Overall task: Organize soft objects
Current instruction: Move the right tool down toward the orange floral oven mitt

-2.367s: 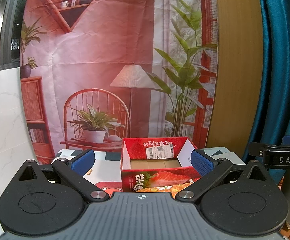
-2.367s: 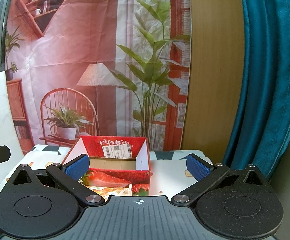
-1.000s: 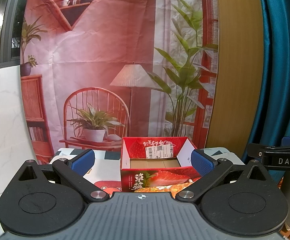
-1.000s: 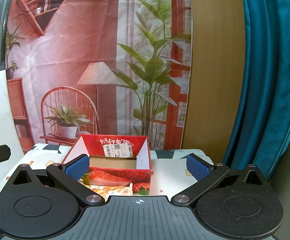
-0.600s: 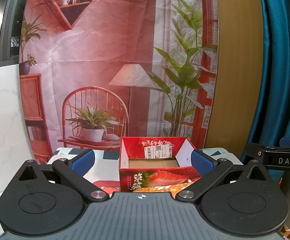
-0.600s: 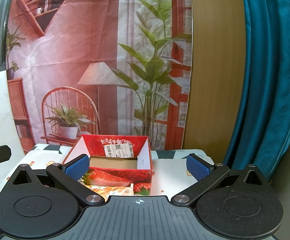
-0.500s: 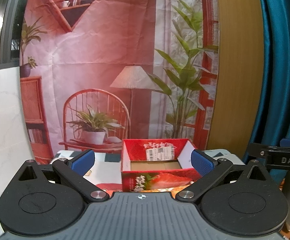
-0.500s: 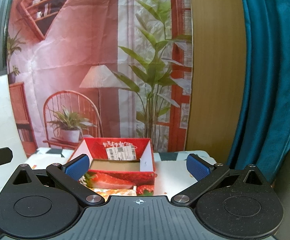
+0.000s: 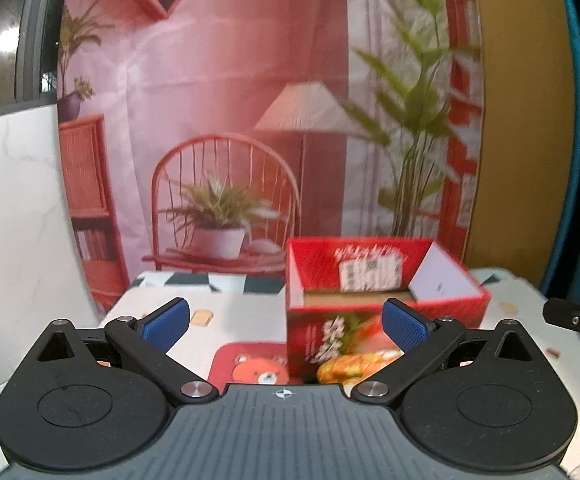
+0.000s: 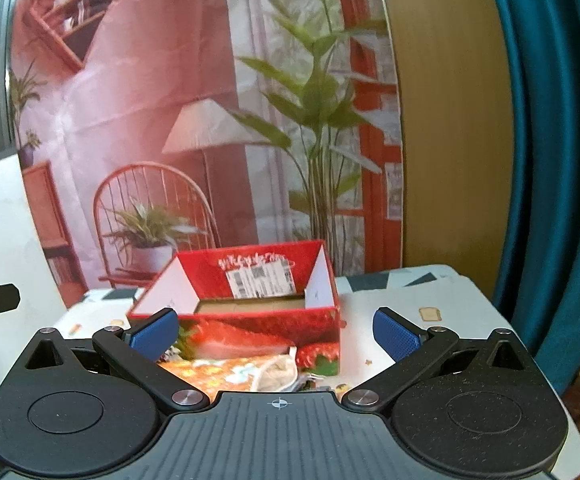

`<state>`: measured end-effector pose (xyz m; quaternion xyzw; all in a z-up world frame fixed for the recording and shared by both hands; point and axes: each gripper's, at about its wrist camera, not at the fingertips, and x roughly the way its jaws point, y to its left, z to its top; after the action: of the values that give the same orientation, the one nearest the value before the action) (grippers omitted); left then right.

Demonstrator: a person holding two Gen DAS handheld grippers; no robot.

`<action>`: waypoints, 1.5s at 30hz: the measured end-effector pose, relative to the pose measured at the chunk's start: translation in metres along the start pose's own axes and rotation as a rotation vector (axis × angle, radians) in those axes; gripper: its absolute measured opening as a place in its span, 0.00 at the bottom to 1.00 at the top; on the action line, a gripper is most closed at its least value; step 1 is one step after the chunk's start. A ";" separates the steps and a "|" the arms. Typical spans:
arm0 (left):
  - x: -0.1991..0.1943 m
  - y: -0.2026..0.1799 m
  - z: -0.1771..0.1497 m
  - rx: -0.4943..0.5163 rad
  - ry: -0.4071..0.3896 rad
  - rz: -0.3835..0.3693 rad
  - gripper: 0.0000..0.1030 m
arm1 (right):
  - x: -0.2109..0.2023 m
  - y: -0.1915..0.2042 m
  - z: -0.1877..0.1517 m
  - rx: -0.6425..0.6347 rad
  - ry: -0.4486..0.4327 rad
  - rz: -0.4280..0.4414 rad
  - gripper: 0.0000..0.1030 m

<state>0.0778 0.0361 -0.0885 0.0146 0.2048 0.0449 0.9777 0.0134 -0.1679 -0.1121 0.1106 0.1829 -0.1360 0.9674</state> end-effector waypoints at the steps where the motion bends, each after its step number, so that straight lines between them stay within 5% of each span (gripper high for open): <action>1: 0.007 0.001 -0.005 -0.001 0.015 0.001 1.00 | 0.005 0.001 -0.005 -0.012 0.012 0.006 1.00; 6: 0.036 0.011 -0.027 -0.027 0.080 -0.012 0.99 | 0.041 0.002 -0.027 -0.022 0.113 0.007 1.00; 20: 0.092 0.016 -0.057 -0.037 0.200 -0.052 0.91 | 0.100 0.001 -0.058 -0.056 0.221 -0.048 1.00; 45: 0.128 0.017 -0.068 -0.072 0.330 -0.095 0.79 | 0.129 -0.020 -0.068 0.020 0.316 0.009 1.00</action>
<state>0.1659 0.0662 -0.2011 -0.0375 0.3611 0.0077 0.9318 0.1004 -0.1971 -0.2268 0.1411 0.3310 -0.1145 0.9260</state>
